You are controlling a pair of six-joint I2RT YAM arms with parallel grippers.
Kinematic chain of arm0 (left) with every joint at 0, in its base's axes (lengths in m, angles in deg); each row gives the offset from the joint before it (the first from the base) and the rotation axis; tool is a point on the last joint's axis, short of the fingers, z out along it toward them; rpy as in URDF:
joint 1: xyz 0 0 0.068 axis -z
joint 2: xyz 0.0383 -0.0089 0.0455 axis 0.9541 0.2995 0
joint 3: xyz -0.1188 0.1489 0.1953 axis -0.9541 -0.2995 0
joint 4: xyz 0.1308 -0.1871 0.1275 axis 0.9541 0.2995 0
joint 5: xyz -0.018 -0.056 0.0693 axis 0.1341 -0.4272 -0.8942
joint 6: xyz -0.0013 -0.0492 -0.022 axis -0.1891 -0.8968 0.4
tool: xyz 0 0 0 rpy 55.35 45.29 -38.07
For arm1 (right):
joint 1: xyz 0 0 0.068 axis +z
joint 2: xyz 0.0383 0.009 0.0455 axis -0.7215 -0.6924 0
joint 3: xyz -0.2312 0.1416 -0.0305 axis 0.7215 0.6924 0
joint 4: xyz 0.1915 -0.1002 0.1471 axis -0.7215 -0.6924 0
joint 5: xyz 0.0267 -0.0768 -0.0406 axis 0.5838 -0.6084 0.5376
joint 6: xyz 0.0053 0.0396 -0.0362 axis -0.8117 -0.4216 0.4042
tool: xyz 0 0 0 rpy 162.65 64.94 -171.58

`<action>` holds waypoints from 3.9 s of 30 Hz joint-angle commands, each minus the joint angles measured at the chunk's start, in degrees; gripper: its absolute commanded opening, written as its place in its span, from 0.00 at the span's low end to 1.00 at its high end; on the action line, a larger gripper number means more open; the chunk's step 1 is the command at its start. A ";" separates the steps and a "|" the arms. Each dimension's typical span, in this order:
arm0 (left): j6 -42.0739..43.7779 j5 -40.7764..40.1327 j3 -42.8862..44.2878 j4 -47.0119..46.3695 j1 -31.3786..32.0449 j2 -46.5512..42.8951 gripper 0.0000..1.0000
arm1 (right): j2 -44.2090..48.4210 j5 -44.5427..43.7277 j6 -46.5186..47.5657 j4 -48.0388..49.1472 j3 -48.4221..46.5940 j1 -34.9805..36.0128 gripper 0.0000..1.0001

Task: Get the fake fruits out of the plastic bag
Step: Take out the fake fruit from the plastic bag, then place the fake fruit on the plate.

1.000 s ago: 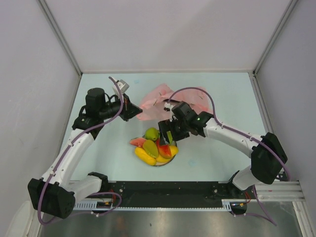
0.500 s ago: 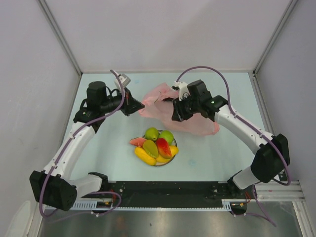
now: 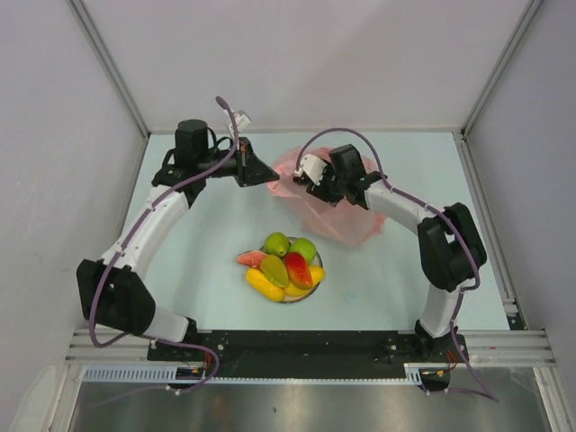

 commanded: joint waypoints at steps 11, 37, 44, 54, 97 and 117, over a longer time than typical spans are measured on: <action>0.89 3.98 6.14 -0.10 -0.18 6.90 0.00 | -22.23 -5.79 20.66 3.96 -20.73 -5.80 0.73; -10.62 -9.56 7.36 -9.67 -0.88 16.56 0.00 | 3.50 6.17 5.55 -20.57 -20.94 -1.32 0.00; -13.87 -10.61 9.39 -11.78 -0.97 19.64 0.00 | 13.69 7.38 0.97 -23.57 -18.92 0.96 0.00; -16.25 -9.82 13.25 -13.19 -0.97 22.28 0.03 | 22.58 8.80 -4.48 -18.74 -16.18 9.48 0.00; -11.06 -19.75 -16.71 -4.31 -16.26 -24.92 1.00 | 20.82 7.48 -9.06 -21.56 -8.10 30.06 0.00; -14.05 -17.73 -16.89 -6.42 -16.35 -23.42 1.00 | 15.55 5.46 -7.30 -16.11 -9.77 20.56 0.00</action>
